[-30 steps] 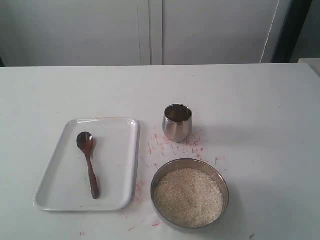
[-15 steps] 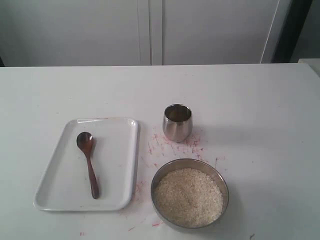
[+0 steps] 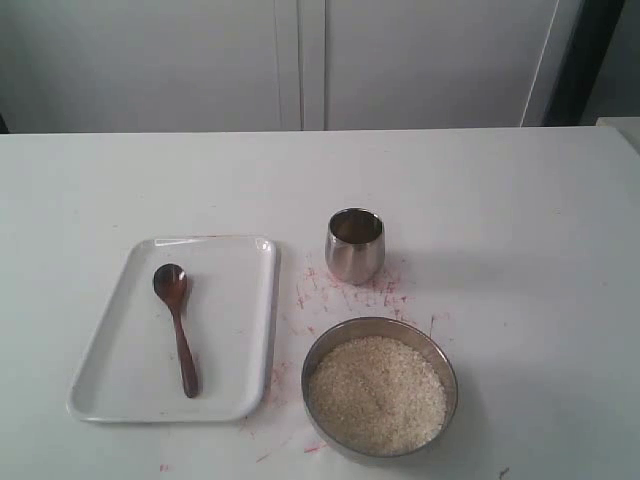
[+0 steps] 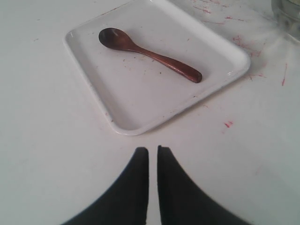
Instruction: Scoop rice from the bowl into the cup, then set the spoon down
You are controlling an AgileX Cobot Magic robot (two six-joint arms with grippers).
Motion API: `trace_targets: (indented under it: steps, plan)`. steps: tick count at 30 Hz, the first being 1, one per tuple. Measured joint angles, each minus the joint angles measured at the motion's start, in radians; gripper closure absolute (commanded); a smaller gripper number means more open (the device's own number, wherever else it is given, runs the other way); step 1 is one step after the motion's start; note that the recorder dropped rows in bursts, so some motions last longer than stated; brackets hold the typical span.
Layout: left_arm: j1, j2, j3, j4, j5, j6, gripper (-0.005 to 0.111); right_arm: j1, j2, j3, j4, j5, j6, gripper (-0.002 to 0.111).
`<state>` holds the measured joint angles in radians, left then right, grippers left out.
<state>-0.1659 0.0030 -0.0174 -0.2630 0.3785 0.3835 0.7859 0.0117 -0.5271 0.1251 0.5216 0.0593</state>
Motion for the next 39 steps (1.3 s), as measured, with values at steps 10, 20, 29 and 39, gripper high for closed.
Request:
trace_targets:
  steps: [10,20,29,39]
  plan:
    - [0.000,0.000,0.000,0.000,0.000,0.000,0.092,0.000,-0.004,0.212,0.098,-0.209,0.000,0.108]
    - [0.000,0.000,0.000,0.000,0.000,0.000,0.092,0.000,-0.004,0.317,0.103,-0.269,-0.007,0.108]
    - [0.000,0.000,0.000,0.000,0.000,0.000,0.092,0.000,-0.002,0.411,0.105,-0.345,-0.022,0.108]
    - [0.000,0.000,0.000,0.000,0.000,0.000,0.092,0.000,-0.002,0.522,0.105,-0.395,-0.170,0.108]
